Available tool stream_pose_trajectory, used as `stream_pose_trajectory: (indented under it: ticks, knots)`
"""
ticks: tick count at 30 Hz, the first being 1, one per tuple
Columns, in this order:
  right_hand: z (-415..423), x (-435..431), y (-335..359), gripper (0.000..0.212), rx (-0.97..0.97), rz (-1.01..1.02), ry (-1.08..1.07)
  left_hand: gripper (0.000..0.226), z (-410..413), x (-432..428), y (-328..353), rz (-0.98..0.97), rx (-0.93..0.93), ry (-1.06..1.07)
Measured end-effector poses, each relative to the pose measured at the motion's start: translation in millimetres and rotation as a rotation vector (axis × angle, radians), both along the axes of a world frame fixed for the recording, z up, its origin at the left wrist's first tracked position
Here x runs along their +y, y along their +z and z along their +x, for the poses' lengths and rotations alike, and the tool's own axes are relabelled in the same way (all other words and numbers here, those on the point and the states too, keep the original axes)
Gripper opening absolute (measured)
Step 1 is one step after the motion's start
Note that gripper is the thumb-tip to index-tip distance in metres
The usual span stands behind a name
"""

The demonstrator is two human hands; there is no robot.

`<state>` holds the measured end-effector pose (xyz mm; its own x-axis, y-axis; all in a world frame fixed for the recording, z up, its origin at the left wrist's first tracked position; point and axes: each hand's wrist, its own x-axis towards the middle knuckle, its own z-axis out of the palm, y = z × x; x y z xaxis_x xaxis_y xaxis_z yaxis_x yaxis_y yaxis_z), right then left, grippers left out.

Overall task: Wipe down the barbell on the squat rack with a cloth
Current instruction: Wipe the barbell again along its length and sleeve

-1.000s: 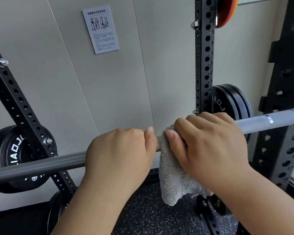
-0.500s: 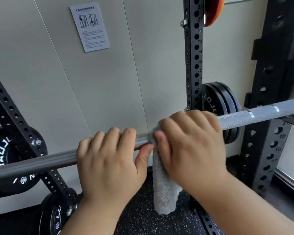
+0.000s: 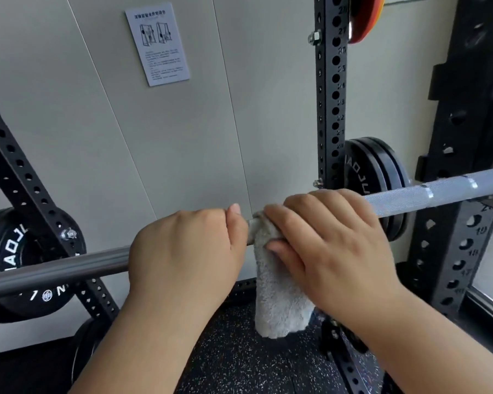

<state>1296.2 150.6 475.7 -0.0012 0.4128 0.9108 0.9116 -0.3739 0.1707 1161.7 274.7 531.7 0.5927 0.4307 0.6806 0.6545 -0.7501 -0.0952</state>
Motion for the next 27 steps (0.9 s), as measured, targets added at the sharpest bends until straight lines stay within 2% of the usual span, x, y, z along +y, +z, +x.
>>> stream_pose_trajectory:
  ticks: [4, 6, 11, 13, 16, 20, 24, 27]
  knots:
    - [11.7, 11.0, 40.0, 0.050, 0.188, 0.083, -0.217, 0.059, 1.8, 2.2, 4.0, -0.025, 0.042, -0.017]
    - [4.5, 19.7, 41.3, 0.049, 0.231, 0.101, -0.237, 0.062, 1.6, 5.6, 3.2, -0.033, 0.043, -0.036]
    - [-8.4, 6.9, -0.3, 0.040, 0.034, -0.015, 0.007, 0.061, -0.9, 3.4, -2.2, 0.039, 0.010, -0.020]
    - [3.6, 4.5, 16.2, 0.047, 0.093, -0.086, -0.028, 0.062, -1.3, 4.7, -2.6, 0.032, 0.003, -0.019]
    - [16.3, 3.1, 42.8, 0.057, 0.185, 0.016, -0.175, 0.061, -2.6, 3.0, -2.5, 0.017, -0.013, -0.045]
    - [2.9, 7.1, 4.2, 0.041, 0.144, 0.129, -0.078, 0.059, -2.8, 3.0, -3.6, 0.045, -0.036, -0.053]
    - [9.7, -6.8, -5.7, 0.042, 0.012, 0.020, -0.041, 0.061, -1.7, 2.7, -4.3, 0.038, -0.049, -0.053]
    - [26.7, -7.5, 23.6, 0.043, 0.122, 0.096, -0.134, 0.065, -0.8, 2.0, -4.7, 0.032, -0.051, -0.034]
